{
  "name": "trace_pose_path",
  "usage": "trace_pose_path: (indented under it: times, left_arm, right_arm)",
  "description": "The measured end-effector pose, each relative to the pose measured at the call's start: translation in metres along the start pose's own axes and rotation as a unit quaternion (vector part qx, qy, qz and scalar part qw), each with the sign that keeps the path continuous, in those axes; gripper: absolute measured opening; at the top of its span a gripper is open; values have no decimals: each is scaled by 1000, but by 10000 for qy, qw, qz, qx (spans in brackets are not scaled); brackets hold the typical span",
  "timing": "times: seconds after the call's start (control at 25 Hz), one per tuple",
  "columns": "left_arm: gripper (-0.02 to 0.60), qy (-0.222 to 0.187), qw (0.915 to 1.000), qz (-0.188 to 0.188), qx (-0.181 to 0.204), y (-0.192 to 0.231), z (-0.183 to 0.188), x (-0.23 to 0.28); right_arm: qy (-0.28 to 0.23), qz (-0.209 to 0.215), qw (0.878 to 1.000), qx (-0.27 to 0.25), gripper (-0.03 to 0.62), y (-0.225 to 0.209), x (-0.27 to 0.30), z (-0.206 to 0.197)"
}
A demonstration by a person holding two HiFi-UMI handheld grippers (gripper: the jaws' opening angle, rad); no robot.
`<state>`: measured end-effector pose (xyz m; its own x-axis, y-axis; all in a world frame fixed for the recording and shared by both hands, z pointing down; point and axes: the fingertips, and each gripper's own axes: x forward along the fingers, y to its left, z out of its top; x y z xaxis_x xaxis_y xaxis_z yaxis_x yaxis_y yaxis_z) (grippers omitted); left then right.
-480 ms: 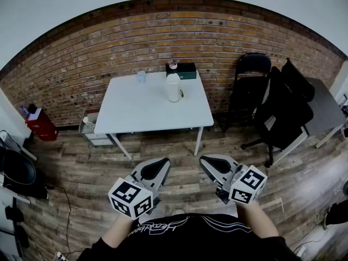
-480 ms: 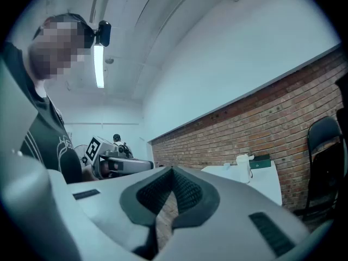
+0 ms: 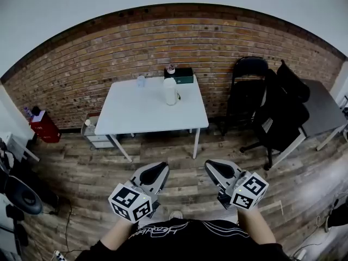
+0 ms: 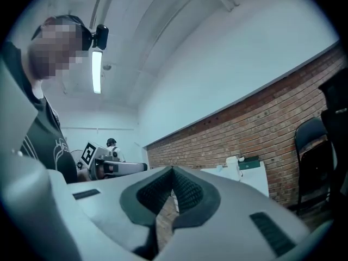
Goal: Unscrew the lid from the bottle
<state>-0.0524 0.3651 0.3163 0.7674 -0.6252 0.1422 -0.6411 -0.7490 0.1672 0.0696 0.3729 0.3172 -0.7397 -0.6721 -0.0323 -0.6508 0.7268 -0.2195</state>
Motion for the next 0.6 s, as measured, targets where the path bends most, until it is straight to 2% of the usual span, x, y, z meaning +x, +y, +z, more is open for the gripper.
trace_pose_path:
  times: [0.12,0.2,0.32,0.52,0.6]
  left_arm:
    - [41,-14,9999,-79,115,-7,-4,4]
    - [94,-42,9998,-144,154,-10,-5,6]
    - [153,-78,9996,-212,139,-16,-2,9]
    - [279,-48,9999,-20,140,-10,-12,23]
    - [308,38,10000,-22,75,-3,-20,30]
  right_arm:
    - [-17,-257,9996,-112,9,-5,-17,-7]
    - [33,-448,9988,-200,35,-9,-28,-13]
    - [82,-578,9980,-223,116,-10,-40,-17]
    - [94,-649,9975,-251,227,-21,-45,-13]
    - [50,-681,9975,-169,253,-31,-41,-13]
